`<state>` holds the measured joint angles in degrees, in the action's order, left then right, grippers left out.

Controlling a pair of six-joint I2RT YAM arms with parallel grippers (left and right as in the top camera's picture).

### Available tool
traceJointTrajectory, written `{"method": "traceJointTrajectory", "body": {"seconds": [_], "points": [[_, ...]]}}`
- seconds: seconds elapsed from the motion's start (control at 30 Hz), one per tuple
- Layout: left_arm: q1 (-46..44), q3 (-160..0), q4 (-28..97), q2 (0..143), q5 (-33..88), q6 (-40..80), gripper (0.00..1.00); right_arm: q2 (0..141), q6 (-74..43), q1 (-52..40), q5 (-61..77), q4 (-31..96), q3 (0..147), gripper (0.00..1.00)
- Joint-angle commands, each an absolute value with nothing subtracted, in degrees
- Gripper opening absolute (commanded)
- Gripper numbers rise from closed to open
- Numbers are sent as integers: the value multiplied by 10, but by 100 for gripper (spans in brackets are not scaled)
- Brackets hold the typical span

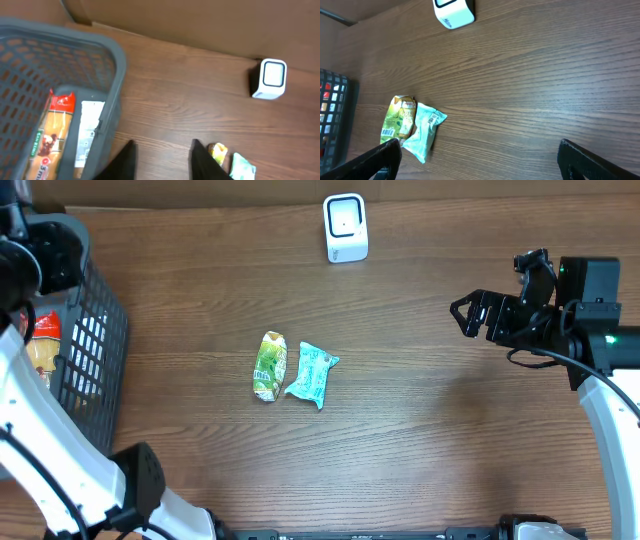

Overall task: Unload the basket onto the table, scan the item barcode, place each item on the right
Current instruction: 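Grasp the white Pantene tube in the basket with the left gripper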

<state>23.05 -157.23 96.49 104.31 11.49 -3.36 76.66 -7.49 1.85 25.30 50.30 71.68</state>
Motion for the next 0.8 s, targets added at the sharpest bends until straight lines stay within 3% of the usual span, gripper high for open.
{"method": "traceJointTrajectory", "body": {"seconds": [0.0,0.1,0.13,0.17,0.5,0.77], "points": [[241,-1571,968,1049,60,-13,45,766,-75,19,257,502,728,100],[260,-1567,968,1049,45,13,62,766,-75,19,257,501,728,100],[269,-1567,968,1049,45,21,74,766,-75,19,257,500,728,100],[278,-1567,968,1049,45,28,100,766,-75,19,257,500,728,100],[380,-1541,968,1049,40,30,100,766,-77,19,258,499,728,100],[462,-1390,920,1064,60,12,100,766,-77,19,257,503,728,100]]}}
